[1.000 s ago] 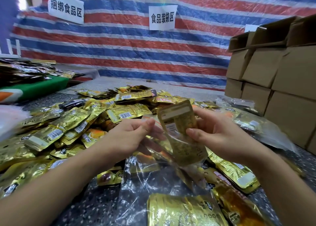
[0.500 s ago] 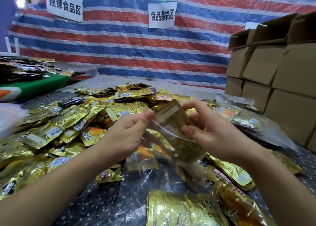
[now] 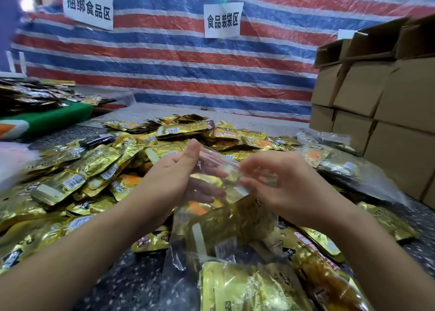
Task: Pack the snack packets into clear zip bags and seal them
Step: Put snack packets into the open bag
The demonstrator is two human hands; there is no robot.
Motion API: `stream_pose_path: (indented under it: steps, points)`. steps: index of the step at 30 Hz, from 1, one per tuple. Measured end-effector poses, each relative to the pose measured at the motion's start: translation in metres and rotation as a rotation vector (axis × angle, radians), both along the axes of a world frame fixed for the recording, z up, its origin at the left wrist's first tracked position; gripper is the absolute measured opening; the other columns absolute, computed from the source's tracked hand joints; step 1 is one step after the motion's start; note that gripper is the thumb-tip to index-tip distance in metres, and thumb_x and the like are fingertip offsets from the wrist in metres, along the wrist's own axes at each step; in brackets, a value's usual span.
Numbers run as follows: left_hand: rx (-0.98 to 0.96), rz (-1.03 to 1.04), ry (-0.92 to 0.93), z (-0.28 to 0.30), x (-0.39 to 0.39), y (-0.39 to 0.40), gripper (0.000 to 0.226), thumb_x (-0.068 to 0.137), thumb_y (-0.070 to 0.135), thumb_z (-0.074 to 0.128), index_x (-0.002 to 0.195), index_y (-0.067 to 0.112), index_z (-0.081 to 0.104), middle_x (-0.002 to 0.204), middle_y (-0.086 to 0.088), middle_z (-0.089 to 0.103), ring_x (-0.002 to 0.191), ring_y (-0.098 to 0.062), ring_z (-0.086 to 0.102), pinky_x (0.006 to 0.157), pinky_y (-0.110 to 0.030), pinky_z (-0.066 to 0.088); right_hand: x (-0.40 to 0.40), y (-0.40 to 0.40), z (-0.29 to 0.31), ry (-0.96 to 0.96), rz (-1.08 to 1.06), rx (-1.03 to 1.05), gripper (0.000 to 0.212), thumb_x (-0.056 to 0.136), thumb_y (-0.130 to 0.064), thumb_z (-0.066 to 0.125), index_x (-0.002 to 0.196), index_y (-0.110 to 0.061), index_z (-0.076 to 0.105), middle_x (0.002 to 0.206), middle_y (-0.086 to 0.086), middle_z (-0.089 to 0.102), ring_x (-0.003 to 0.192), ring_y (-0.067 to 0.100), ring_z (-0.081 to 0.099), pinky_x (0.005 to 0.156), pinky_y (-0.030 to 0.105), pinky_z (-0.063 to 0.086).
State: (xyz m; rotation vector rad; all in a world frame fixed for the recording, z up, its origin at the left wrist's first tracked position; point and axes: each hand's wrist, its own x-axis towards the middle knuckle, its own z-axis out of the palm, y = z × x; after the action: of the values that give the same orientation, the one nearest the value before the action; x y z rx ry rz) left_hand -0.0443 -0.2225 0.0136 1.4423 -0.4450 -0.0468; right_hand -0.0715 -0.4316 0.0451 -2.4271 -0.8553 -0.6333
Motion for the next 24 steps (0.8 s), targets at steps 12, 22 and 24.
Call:
stream_pose_path:
  steps: [12, 22, 24]
  points:
    - [0.179, -0.094, 0.084, -0.009, -0.002, -0.001, 0.027, 0.081, 0.035, 0.060, 0.090, 0.015, 0.076, 0.095, -0.011, 0.077, 0.085, -0.030, 0.075, 0.071, -0.031, 0.061, 0.011, -0.003, -0.003, -0.110, -0.048, 0.317, 0.011, 0.086, -0.003, 0.072, 0.083, -0.014, 0.072, 0.070, -0.012, 0.065, 0.065, 0.002, 0.056, 0.063, 0.012, 0.043]
    - [0.006, 0.052, 0.003, -0.003, 0.003, 0.001, 0.037, 0.084, 0.048, 0.053, 0.091, 0.022, 0.077, 0.093, -0.010, 0.076, 0.064, -0.021, 0.067, 0.059, -0.030, 0.058, 0.007, -0.010, 0.006, 0.009, -0.087, 0.331, 0.007, 0.083, -0.023, 0.076, 0.079, -0.018, 0.074, 0.072, -0.006, 0.070, 0.070, 0.007, 0.062, 0.064, 0.014, 0.048]
    - [-0.011, 0.076, -0.016, -0.003, 0.002, 0.001, 0.035, 0.084, 0.046, 0.052, 0.088, 0.022, 0.077, 0.091, -0.011, 0.076, 0.061, -0.022, 0.066, 0.056, -0.031, 0.058, 0.004, -0.015, 0.009, 0.109, -0.041, 0.235, 0.006, 0.083, -0.025, 0.075, 0.080, -0.020, 0.075, 0.075, -0.010, 0.071, 0.074, 0.005, 0.064, 0.066, 0.013, 0.048]
